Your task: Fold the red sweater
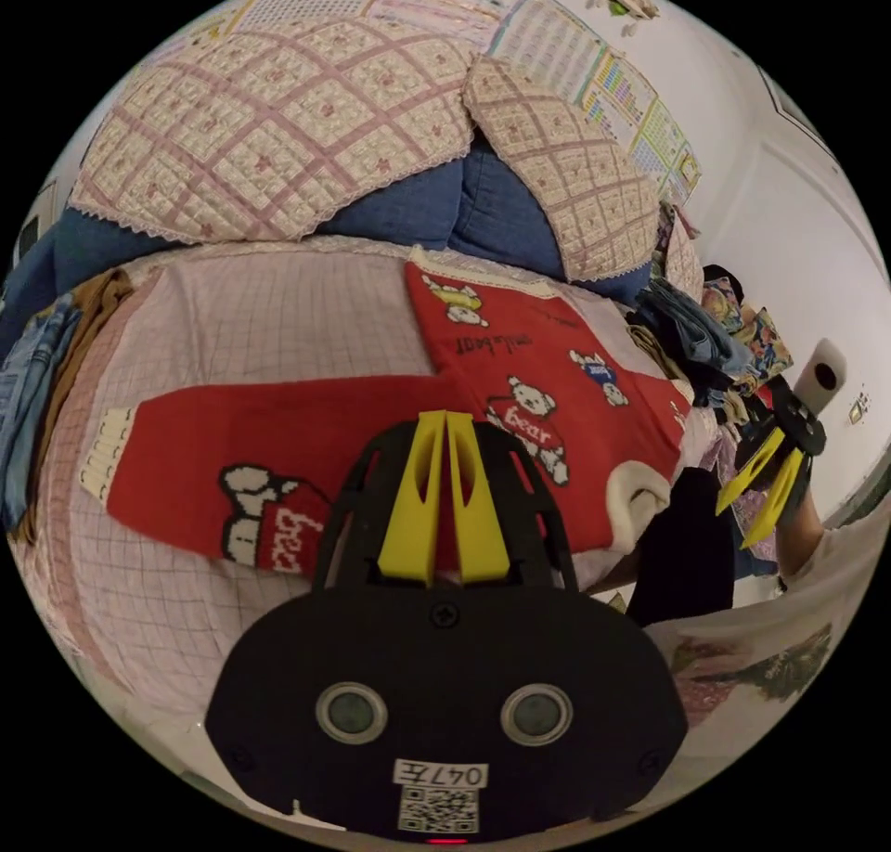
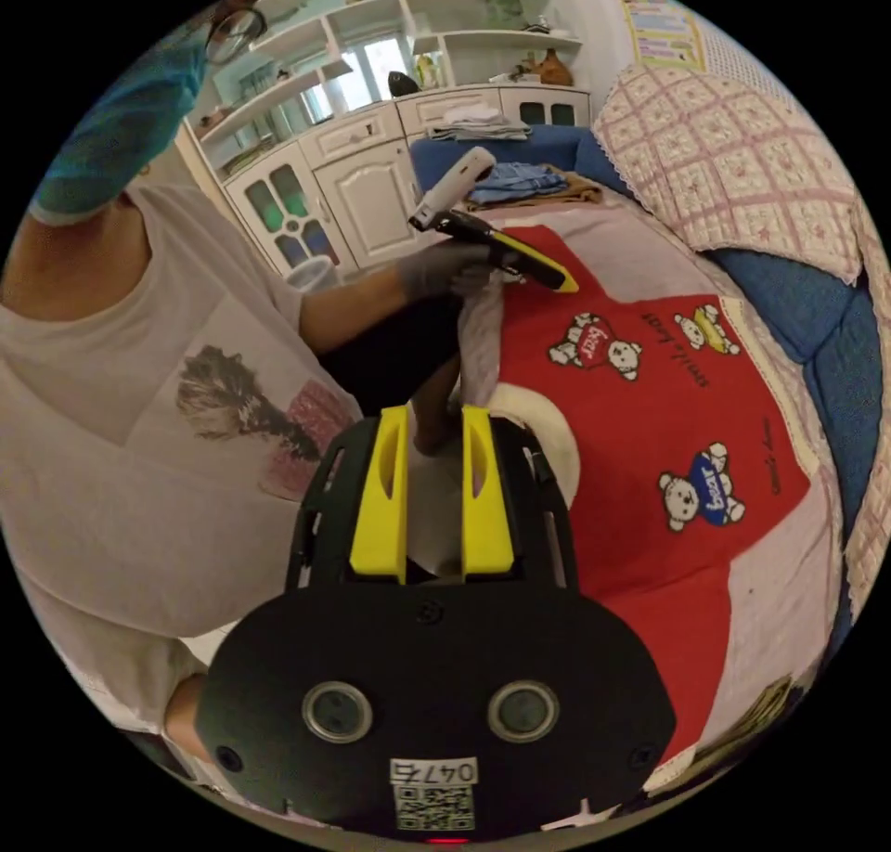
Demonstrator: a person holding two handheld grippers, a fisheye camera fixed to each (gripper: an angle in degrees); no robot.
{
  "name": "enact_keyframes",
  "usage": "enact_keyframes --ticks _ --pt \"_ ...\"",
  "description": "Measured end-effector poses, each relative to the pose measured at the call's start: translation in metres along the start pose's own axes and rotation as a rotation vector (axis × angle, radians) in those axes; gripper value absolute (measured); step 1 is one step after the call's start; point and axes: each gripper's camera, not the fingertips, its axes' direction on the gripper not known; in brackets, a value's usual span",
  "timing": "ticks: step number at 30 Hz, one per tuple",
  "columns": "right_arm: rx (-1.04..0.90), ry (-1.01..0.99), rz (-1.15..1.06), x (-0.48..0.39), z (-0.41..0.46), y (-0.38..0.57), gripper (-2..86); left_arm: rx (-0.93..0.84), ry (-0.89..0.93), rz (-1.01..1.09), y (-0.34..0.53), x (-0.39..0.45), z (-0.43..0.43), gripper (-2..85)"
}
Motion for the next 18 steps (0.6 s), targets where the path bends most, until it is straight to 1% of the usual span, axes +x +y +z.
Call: enact_keyframes --ticks 2,3,5,7,10,11,12,14,15,16,17,18 --pt "0.017 0.016 -0.015 -0.020 -0.005 0.010 4.0 0.038 0.022 0.050 0.004 0.018 -0.018 -1.0" --pt "0.031 0.021 -0.006 -0.030 -0.009 0.017 3.9 0.056 0.063 0.102 0.007 0.034 -0.031 -1.0" --pt "0.033 0.041 0.011 -0.042 -0.012 0.027 3.8 0.074 0.162 0.209 0.013 0.063 -0.051 -1.0" --pt "0.021 0.073 0.024 -0.052 -0.014 0.038 3.5 0.083 0.343 0.390 0.032 0.110 -0.080 -1.0" --pt "0.030 0.084 0.021 -0.070 -0.017 0.055 3.2 0.068 0.469 0.552 0.063 0.168 -0.102 -1.0" --pt "0.045 0.075 0.015 -0.076 -0.019 0.062 3.1 0.052 0.467 0.574 0.069 0.179 -0.102 -1.0" --pt "0.064 0.068 0.007 -0.083 -0.022 0.069 3.1 -0.013 0.432 0.609 0.081 0.195 -0.096 -1.0" --pt "0.038 0.102 0.015 -0.092 -0.025 0.083 3.0 -0.101 0.306 0.585 0.096 0.200 -0.085 -1.0" --pt "0.065 0.119 0.037 -0.096 -0.030 0.095 3.0 -0.161 0.236 0.545 0.104 0.193 -0.080 -1.0" --pt "0.073 0.124 0.055 -0.097 -0.033 0.101 2.9 -0.183 0.202 0.485 0.111 0.178 -0.083 -1.0" --pt "0.081 0.141 0.108 -0.098 -0.038 0.115 2.9 -0.177 0.195 0.449 0.114 0.170 -0.087 -1.0" --pt "0.097 0.175 0.174 -0.097 -0.044 0.132 2.8 -0.150 0.188 0.362 0.120 0.149 -0.100 -1.0"
